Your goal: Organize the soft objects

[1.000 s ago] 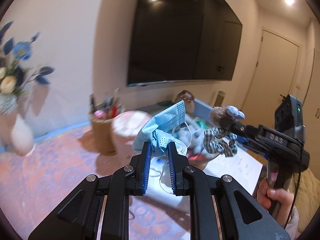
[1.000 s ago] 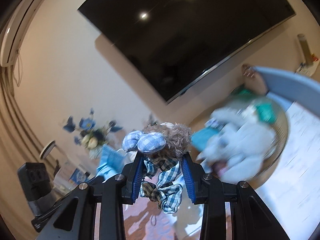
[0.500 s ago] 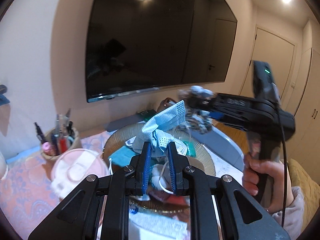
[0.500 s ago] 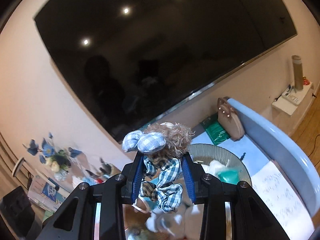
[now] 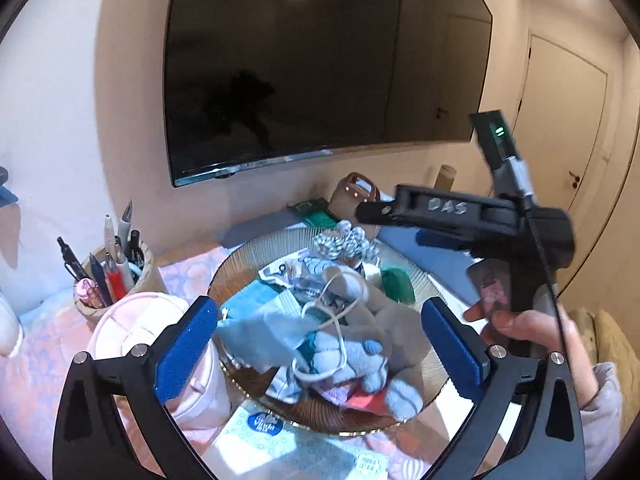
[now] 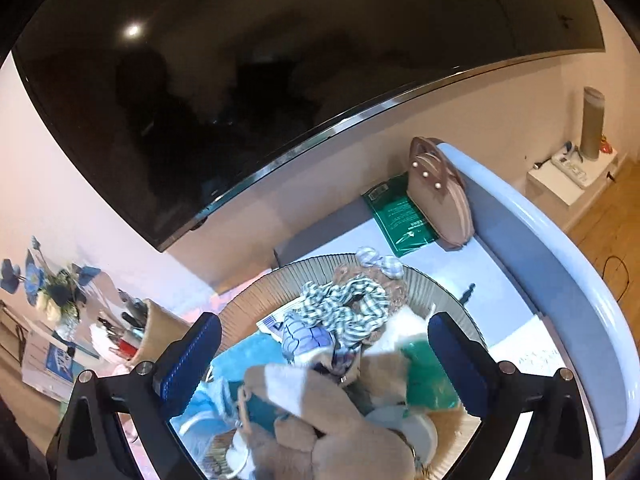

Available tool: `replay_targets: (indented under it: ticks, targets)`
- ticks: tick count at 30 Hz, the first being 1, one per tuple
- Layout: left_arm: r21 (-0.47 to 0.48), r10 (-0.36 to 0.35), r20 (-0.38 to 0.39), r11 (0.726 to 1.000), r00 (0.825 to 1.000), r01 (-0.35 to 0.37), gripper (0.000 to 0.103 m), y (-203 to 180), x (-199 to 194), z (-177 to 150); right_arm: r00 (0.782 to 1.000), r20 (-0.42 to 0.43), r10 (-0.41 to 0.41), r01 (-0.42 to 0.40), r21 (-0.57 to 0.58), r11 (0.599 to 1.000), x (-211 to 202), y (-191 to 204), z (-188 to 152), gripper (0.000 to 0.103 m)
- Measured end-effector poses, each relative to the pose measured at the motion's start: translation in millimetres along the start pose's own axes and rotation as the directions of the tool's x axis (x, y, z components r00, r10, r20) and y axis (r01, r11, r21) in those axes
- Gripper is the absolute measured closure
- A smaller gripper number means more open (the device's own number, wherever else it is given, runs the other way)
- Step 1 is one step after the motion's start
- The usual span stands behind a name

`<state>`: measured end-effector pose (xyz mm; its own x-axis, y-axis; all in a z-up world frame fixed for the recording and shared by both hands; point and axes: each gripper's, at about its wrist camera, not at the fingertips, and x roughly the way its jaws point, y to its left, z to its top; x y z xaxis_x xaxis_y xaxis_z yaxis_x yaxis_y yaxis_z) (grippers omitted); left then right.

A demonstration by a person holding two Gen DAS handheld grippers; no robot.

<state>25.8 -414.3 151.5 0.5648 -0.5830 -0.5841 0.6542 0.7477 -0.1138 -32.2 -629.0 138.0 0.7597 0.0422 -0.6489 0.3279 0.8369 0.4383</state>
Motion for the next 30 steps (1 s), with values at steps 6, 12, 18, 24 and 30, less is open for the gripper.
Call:
replay_targets:
  ticks: [6,12,18,24,30]
  targets:
    - [0.006,0.006,0.006,1.0,1.0,-0.006,0.001,1,-21,-8,1.0,0.024,-0.003,0.003,0.018,1.0,-27,5,-17,0.0]
    - [0.058,0.086,-0.013,0.995,0.996,-0.085,0.001,7,-44,-30,0.999,0.051,-0.013,0.012,0.01,1.0,-53,26,-49,0.0]
    - [0.045,0.183,-0.021,0.982,0.983,-0.182,0.001,31,-70,-51,0.997,0.057,-0.054,0.057,-0.042,0.997,-71,60,-91,0.0]
    - [0.007,0.266,-0.026,0.964,0.964,-0.266,0.001,68,-96,-72,0.996,0.037,-0.08,0.084,-0.13,0.988,-71,107,-131,0.0]
    - [-0.024,0.374,-0.027,0.927,0.927,-0.375,0.001,107,-125,-92,0.99,0.011,-0.142,0.141,-0.217,0.966,-61,152,-162,0.0]
